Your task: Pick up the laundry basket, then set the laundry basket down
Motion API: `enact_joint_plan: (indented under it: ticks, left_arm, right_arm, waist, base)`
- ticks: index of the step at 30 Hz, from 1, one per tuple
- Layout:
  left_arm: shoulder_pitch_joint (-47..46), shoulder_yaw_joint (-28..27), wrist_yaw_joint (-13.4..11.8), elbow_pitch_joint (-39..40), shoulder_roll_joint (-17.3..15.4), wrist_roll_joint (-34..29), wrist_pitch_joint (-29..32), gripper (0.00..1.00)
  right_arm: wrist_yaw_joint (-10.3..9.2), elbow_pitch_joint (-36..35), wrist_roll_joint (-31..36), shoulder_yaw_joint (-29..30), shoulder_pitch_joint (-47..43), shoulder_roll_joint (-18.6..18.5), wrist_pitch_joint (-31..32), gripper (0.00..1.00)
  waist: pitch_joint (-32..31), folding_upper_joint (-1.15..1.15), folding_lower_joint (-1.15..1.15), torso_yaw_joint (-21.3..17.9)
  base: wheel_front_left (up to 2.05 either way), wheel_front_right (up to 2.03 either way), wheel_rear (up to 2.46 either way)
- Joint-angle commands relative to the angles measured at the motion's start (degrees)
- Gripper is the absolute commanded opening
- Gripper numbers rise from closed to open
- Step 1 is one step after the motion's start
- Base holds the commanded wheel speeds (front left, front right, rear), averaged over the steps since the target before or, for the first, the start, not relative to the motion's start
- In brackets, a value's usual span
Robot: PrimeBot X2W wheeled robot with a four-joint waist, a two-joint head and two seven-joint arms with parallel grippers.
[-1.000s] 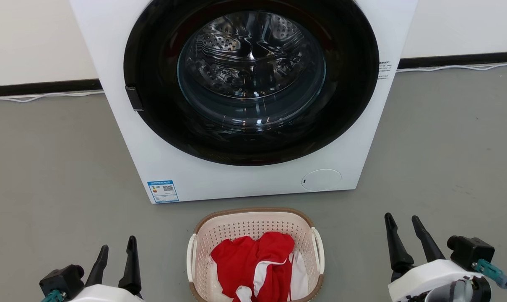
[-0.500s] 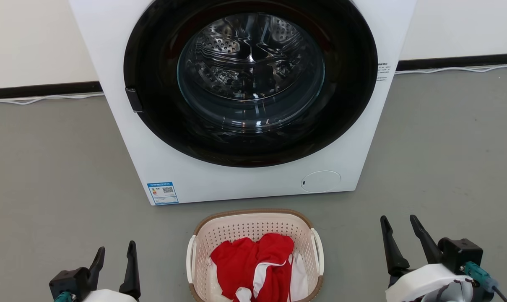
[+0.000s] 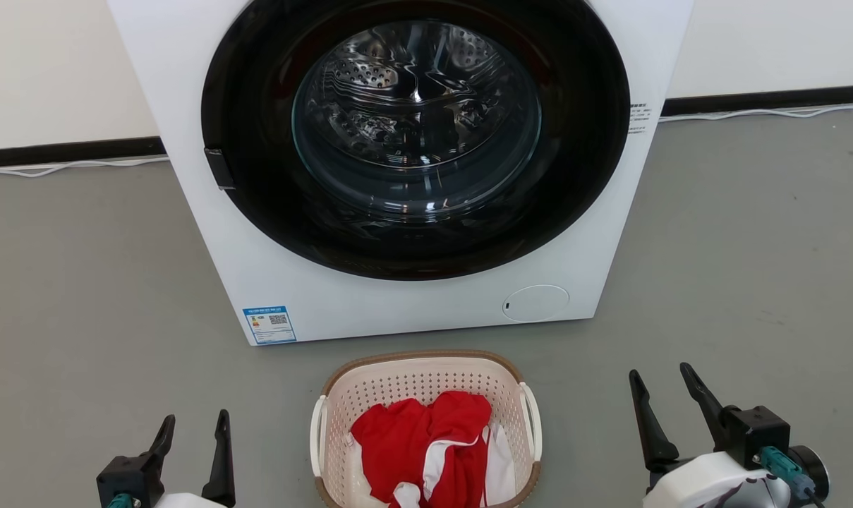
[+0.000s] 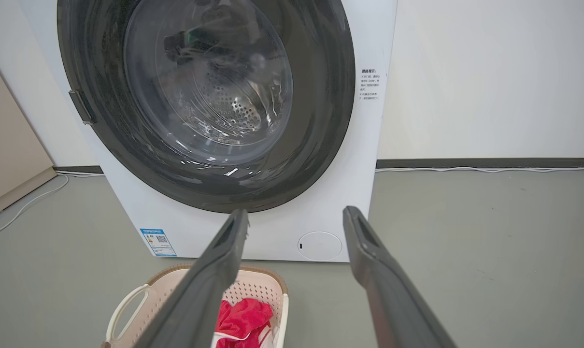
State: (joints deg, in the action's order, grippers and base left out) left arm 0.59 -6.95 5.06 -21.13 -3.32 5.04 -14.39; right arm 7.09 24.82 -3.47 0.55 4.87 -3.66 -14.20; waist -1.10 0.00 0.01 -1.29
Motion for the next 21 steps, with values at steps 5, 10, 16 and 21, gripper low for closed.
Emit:
enact_joint_plan:
  ticks: [5,10,16,21]
  left_arm:
    - [-1.7,-1.8,0.1,1.0,-0.5,-0.8,-0.6,1.0]
    - [-1.5,-1.9,0.1,1.0,-0.3,-0.7,-0.6,1.0]
    - [-1.6,-1.9,0.0,1.1,-0.1,-0.7,-0.6,1.0]
    - [-1.9,-1.8,0.1,1.1,0.0,-0.7,-0.6,1.0]
  right_arm:
    - [0.4,-1.0,0.3,-0.6,1.8,0.0,-0.8,1.0]
    - [0.4,-0.9,0.2,-0.3,1.7,0.1,-0.8,1.0]
    - [0.4,-0.9,0.3,-0.2,1.7,0.3,-0.8,1.0]
    - [0.4,-0.9,0.3,0.0,1.9,0.3,-0.8,1.0]
  waist:
    - [0.0,0.0,0.0,-0.2]
    - [0.0,0.0,0.0,-0.3]
    - [0.2,0.0,0.0,-0.2]
    - [0.5,0.0,0.0,0.1]
  base:
    - [0.0,0.0,0.0]
    - [0.0,0.0,0.0]
    - [0.0,0.0,0.0]
    - [0.0,0.0,0.0]
